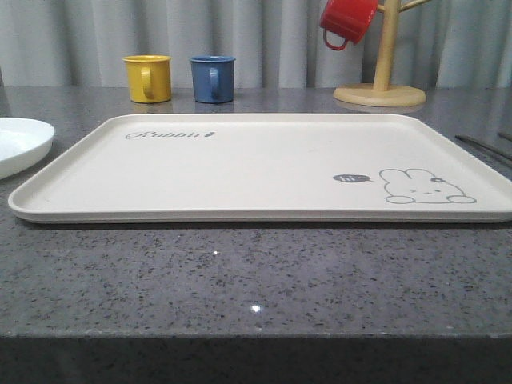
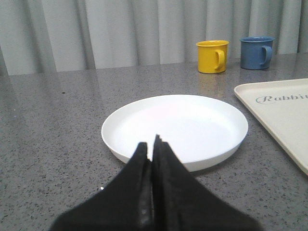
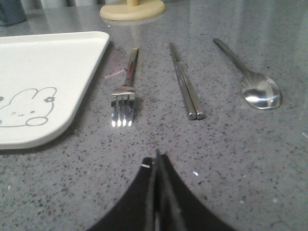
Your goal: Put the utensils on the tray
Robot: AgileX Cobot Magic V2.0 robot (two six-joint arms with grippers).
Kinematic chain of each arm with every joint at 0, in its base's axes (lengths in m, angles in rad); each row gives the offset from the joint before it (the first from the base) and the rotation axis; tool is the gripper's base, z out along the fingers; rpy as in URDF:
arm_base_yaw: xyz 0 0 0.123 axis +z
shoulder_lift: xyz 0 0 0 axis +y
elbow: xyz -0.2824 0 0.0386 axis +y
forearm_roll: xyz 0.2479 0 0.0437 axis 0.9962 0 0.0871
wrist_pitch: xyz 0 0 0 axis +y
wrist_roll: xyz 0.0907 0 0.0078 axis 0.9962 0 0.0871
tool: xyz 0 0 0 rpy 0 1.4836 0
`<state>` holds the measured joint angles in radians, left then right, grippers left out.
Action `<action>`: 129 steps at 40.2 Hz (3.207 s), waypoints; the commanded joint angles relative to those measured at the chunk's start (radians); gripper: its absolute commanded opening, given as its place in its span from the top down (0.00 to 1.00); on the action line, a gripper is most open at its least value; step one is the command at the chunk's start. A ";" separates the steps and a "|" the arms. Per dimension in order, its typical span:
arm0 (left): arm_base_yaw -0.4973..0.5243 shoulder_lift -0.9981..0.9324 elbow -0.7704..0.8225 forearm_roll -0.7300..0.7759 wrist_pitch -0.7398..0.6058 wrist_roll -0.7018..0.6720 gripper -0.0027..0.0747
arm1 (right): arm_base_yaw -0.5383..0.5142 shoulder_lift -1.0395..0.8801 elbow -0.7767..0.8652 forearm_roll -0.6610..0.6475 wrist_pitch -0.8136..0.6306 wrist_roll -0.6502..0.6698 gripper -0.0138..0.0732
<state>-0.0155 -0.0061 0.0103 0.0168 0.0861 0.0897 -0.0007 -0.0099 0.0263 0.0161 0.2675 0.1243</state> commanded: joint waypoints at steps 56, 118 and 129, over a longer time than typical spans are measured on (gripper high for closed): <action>0.003 -0.024 -0.005 -0.001 -0.215 -0.007 0.99 | -0.007 -0.017 0.000 -0.001 -0.193 -0.006 0.92; -0.002 0.471 -0.511 -0.040 -0.055 -0.009 0.10 | -0.004 0.490 -0.638 0.015 0.032 -0.005 0.16; -0.084 0.650 -0.654 -0.040 0.168 0.013 0.10 | -0.004 0.490 -0.638 0.015 0.032 -0.005 0.16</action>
<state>-0.0666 0.5760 -0.5627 -0.0139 0.2484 0.0918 -0.0007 0.4691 -0.5731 0.0327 0.3750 0.1243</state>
